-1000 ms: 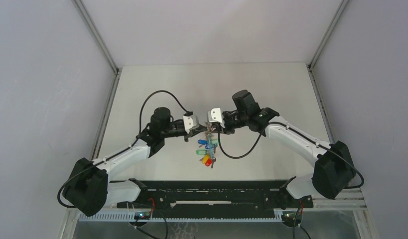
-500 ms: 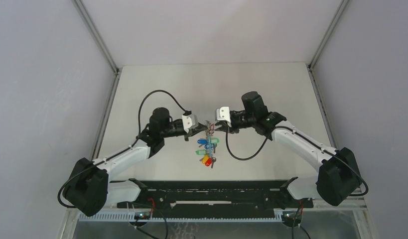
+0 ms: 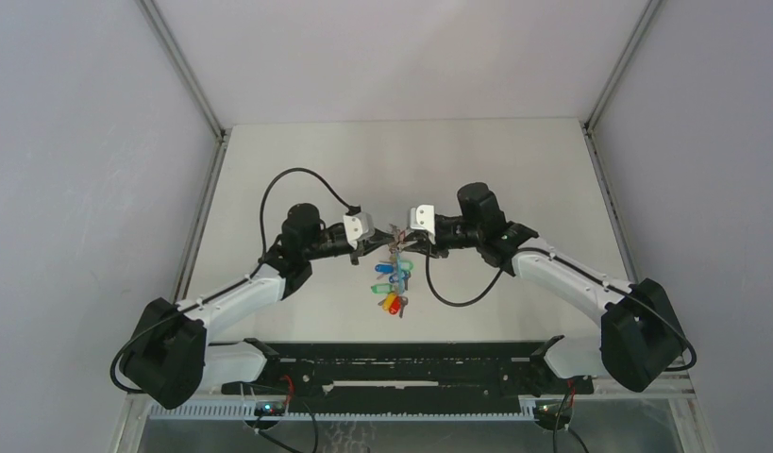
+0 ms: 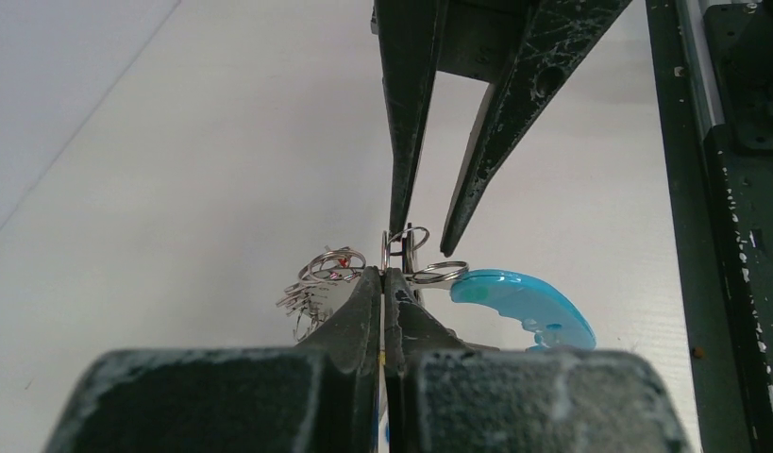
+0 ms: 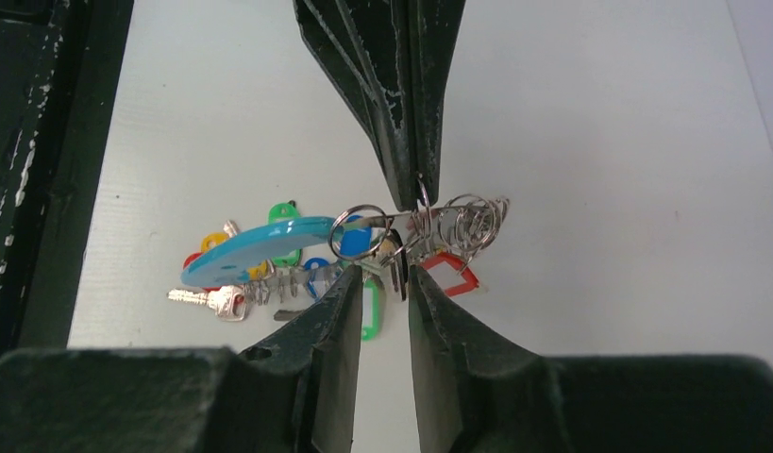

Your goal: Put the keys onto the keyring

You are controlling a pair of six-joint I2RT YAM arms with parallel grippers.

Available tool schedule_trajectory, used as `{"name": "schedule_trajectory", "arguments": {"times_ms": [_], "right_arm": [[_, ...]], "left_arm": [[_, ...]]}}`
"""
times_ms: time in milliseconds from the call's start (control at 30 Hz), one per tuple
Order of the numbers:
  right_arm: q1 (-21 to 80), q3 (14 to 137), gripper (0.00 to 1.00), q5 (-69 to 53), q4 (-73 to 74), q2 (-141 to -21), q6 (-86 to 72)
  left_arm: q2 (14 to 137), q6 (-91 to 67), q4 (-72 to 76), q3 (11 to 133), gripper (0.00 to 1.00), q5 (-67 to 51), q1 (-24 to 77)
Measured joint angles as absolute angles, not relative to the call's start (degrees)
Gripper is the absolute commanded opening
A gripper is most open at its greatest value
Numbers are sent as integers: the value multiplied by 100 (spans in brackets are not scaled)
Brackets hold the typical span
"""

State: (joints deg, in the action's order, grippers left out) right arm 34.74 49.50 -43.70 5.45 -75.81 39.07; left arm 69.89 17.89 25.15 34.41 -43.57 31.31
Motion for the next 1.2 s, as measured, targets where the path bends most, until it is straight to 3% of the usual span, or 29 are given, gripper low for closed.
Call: {"name": "schedule_trajectory", "arguments": {"times_ms": [267, 433, 833, 1200], "right_arm": [[3645, 4834, 21, -3990, -64, -7570, 3514], [3680, 4799, 0, -3802, -172, -7568, 3382], [3854, 4794, 0, -3321, -272, -7568, 3422], [4145, 4770, 0, -2783, -368, -7568, 3854]], "left_arm": [[7006, 1660, 2689, 3347, 0, -4248, 3120], [7013, 1581, 2792, 3347, 0, -4185, 3105], [7028, 1094, 3385, 3114, 0, -3948, 3089], [7644, -451, 5754, 2423, 0, -3437, 3083]]}}
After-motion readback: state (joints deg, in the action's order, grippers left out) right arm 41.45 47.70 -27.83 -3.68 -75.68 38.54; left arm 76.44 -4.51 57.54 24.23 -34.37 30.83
